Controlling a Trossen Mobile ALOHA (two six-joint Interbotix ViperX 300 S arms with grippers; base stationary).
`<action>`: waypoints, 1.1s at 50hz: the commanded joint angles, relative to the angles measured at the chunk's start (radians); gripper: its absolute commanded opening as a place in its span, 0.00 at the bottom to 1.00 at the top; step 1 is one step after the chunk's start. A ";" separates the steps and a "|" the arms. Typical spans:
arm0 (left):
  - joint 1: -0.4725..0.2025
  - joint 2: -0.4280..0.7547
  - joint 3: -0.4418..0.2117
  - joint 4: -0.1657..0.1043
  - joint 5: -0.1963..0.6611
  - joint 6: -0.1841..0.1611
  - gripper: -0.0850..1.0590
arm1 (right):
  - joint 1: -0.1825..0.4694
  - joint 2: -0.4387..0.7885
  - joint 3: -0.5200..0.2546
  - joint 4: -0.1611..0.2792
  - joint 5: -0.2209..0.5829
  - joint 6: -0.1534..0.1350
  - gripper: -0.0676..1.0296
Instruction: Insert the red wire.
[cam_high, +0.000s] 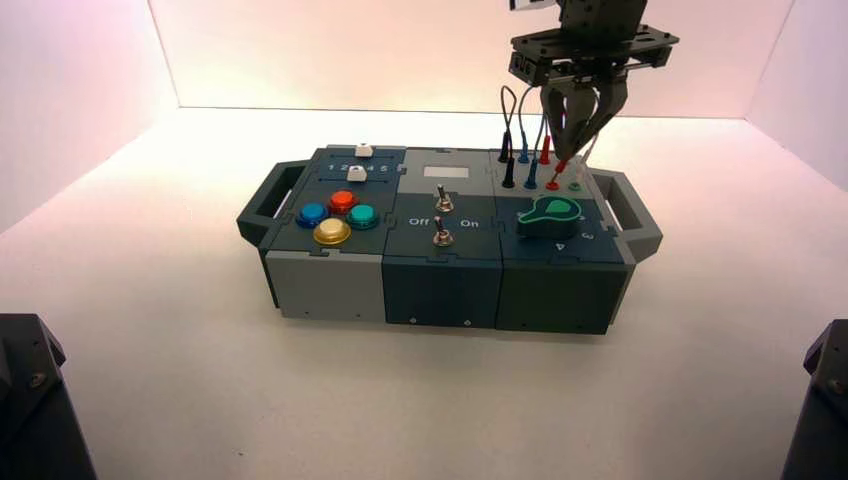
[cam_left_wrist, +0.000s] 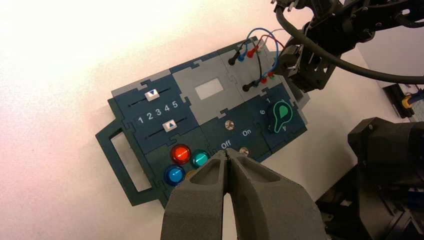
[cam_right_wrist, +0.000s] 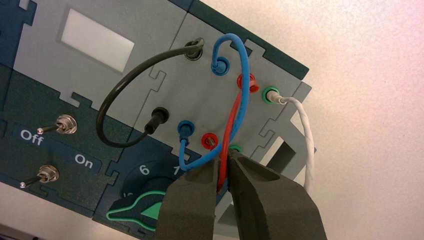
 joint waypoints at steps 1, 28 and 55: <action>-0.002 -0.012 -0.014 -0.003 -0.006 0.006 0.05 | 0.005 -0.008 -0.015 0.000 0.015 0.002 0.04; -0.002 -0.012 -0.014 -0.003 -0.006 0.006 0.05 | 0.006 -0.015 -0.025 0.003 0.054 -0.002 0.04; -0.002 -0.014 -0.015 -0.003 -0.006 0.006 0.05 | 0.006 0.032 -0.044 0.008 0.041 -0.002 0.04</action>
